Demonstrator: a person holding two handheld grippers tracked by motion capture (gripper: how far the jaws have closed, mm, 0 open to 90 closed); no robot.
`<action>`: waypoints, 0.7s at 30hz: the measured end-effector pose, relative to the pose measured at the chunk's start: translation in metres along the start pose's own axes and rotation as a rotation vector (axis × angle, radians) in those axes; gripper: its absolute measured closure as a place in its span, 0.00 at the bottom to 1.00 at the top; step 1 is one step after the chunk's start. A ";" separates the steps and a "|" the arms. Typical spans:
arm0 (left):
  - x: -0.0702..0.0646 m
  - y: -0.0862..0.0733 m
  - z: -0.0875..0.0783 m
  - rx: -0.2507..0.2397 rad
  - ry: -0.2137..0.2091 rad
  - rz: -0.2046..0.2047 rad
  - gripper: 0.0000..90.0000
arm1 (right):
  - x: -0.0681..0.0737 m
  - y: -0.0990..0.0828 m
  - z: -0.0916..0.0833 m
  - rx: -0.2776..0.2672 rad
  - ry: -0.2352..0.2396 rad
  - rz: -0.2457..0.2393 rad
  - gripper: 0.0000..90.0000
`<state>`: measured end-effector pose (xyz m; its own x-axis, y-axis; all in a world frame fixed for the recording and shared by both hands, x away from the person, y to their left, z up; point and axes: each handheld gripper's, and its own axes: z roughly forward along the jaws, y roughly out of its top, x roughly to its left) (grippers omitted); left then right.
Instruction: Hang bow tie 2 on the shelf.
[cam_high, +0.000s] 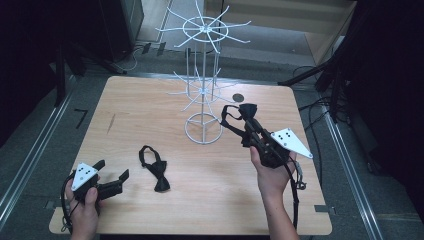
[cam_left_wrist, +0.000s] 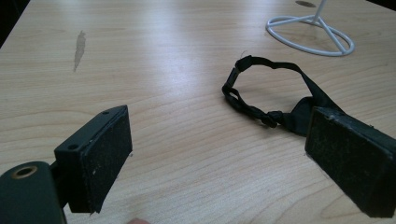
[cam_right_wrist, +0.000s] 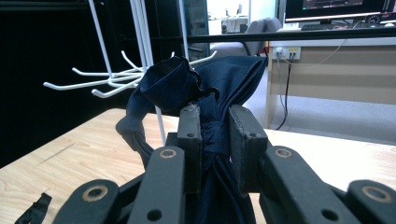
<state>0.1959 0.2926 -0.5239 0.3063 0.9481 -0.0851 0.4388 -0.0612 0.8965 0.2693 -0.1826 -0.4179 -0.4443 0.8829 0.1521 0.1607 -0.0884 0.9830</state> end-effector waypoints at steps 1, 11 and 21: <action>0.000 0.000 0.000 0.000 0.000 0.001 0.09 | -0.002 0.002 0.001 -0.001 -0.005 -0.001 0.86; 0.000 0.000 0.000 -0.001 0.000 0.001 0.09 | -0.006 0.011 0.007 -0.004 -0.012 0.005 0.86; 0.000 0.000 0.000 0.000 0.000 0.003 0.09 | -0.011 0.019 0.015 -0.014 -0.011 0.033 0.86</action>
<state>0.1959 0.2924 -0.5239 0.3073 0.9481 -0.0820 0.4380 -0.0644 0.8967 0.2906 -0.1866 -0.4027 -0.4290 0.8844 0.1838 0.1634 -0.1242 0.9787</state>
